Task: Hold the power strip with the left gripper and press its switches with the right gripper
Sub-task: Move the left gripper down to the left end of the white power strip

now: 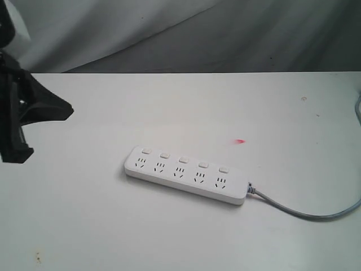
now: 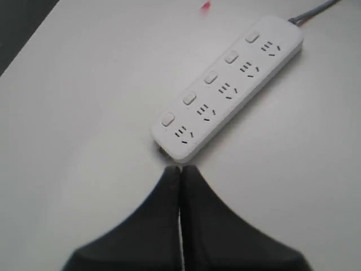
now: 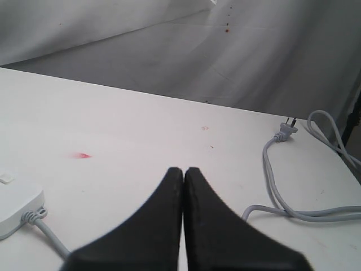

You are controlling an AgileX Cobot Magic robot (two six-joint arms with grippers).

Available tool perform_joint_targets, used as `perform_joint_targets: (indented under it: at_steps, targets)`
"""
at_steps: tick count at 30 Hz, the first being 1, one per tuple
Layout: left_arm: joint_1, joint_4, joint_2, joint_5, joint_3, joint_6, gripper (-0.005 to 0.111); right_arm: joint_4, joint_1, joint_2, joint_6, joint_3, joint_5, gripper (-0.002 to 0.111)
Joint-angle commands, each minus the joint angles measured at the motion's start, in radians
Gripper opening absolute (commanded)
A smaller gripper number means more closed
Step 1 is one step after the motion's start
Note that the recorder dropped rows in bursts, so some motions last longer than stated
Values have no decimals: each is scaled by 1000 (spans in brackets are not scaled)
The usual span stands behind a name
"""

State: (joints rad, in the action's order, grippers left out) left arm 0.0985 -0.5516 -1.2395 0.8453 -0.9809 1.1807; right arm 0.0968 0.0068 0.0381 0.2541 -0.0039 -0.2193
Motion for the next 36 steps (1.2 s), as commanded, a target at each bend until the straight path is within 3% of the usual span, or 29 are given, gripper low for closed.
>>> perform_joint_targets:
  at_steps: [1,5,6,8,16,19,24,27,36]
  targets:
    - [8,-13,-122,-106,-23,126,0,-8,-7,-6,0,4,-3,0]
    - [8,-13,-200,-119,-23,342,0,-8,-7,-6,0,4,-3,0]
    - [8,-13,-236,-111,-23,497,0,-8,-7,-6,0,4,-3,0]
    - [8,-13,-277,-108,-23,630,0,-8,-7,-6,0,4,-3,0]
    - [8,-119,-436,-136,-23,663,6,-8,-7,-6,0,4,-3,0]
    - [8,-170,-452,-153,-23,663,20,-8,-7,-6,0,4,-3,0]
    - [8,-235,-452,-167,-23,726,59,-8,-7,-6,0,4,-3,0]
    - [8,-282,-452,-169,-23,766,76,-8,-7,-6,0,4,-3,0]
    - [8,-387,-452,-156,-23,846,80,-8,-7,-6,0,4,-3,0]
